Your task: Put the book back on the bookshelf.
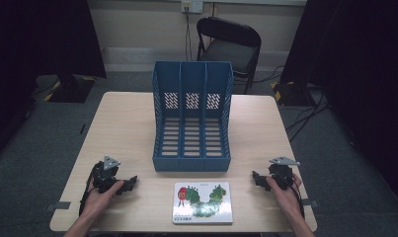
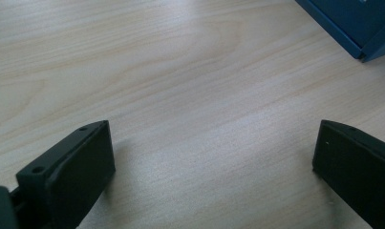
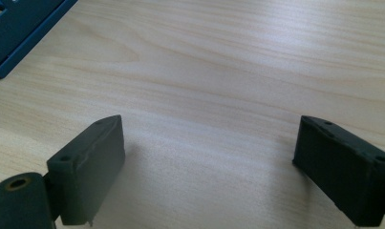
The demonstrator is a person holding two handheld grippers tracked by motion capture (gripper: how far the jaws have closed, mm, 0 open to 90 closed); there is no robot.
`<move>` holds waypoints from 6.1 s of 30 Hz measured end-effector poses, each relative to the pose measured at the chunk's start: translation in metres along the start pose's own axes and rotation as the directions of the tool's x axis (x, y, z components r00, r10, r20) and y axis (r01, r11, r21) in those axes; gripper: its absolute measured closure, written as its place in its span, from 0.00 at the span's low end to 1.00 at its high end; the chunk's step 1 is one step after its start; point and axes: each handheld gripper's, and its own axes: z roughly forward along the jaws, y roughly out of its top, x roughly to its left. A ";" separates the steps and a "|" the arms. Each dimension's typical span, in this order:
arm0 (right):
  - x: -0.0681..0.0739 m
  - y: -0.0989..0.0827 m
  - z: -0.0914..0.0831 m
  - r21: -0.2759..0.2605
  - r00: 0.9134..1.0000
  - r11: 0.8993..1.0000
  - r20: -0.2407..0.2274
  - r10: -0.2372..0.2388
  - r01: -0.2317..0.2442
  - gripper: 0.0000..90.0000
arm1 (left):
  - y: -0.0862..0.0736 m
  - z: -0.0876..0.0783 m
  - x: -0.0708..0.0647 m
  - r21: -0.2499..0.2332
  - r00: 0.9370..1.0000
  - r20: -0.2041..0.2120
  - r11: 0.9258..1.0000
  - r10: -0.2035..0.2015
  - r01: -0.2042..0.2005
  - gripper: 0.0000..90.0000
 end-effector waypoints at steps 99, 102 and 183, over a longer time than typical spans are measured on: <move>0.117 -0.007 -0.033 -0.033 0.864 0.959 -0.426 -0.269 0.282 0.22 | 0.038 0.021 -0.119 0.028 0.811 0.585 1.000 -0.017 0.001 0.37; 0.118 -0.008 -0.035 -0.034 0.862 0.960 -0.433 -0.265 0.278 0.18 | 0.039 0.020 -0.117 0.028 0.804 0.593 0.999 -0.034 0.022 0.37; 0.092 -0.004 -0.030 0.017 0.871 0.987 -0.474 -0.131 0.157 0.15 | 0.044 0.013 -0.122 0.042 0.764 0.645 0.999 -0.032 0.006 0.84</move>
